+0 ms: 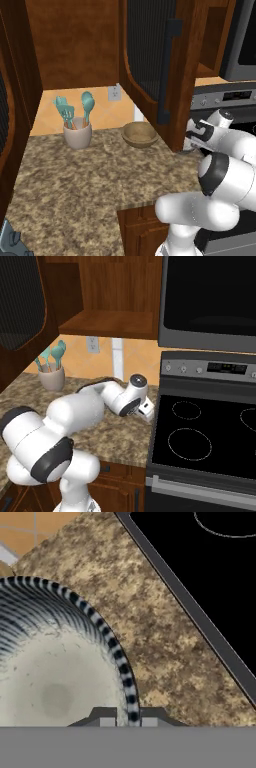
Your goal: Pick up the bowls on the counter and stack them on top of one another in the open cabinet. Place the smaller bowl on top of the larger bowl.
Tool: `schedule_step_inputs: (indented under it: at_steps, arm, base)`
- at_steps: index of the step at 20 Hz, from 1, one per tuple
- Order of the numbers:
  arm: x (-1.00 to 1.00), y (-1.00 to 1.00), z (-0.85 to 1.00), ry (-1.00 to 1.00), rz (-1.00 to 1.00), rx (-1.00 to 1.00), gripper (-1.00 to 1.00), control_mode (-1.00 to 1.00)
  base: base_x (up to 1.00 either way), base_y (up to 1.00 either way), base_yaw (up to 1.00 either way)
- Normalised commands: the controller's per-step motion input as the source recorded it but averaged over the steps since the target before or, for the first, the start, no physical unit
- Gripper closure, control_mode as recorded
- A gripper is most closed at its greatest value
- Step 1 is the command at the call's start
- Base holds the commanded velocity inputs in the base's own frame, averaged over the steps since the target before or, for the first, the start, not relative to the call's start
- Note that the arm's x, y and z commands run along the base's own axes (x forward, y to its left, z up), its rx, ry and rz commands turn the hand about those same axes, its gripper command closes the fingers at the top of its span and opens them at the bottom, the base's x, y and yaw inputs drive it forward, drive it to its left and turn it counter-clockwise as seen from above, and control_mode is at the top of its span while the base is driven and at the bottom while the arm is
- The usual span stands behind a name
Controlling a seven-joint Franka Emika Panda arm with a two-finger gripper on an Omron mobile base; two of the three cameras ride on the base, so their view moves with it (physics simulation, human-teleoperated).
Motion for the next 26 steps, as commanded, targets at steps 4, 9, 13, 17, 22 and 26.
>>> schedule_step_inputs:
  at_steps: [4, 9, 13, 17, 22, 26]
  arm:
    - [0.42, 0.31, 0.58, 0.0, -0.07, 0.0, 1.0, -1.0]
    - [0.33, 0.23, 0.24, 0.0, -0.07, 0.02, 1.0, -1.0]
    - [0.19, 0.18, 0.0, 0.0, -0.02, 0.01, 1.0, -1.0]
    - [0.31, 0.43, 0.0, 0.0, -0.02, 0.0, 1.0, -1.0]
    - [0.45, 0.5, 0.0, 0.02, -0.02, 0.0, 1.0, -1.0]
    - [0.41, 0.31, 0.0, 0.02, -0.01, 0.0, 1.0, -1.0]
  base:
    - [0.0, 0.0, 0.0]
    - [0.0, 0.0, 0.0]
    - [0.0, 0.0, 0.0]
    - [0.0, 0.0, 0.0]
    - [0.0, 0.0, 0.0]
    - [0.0, 0.0, 0.0]
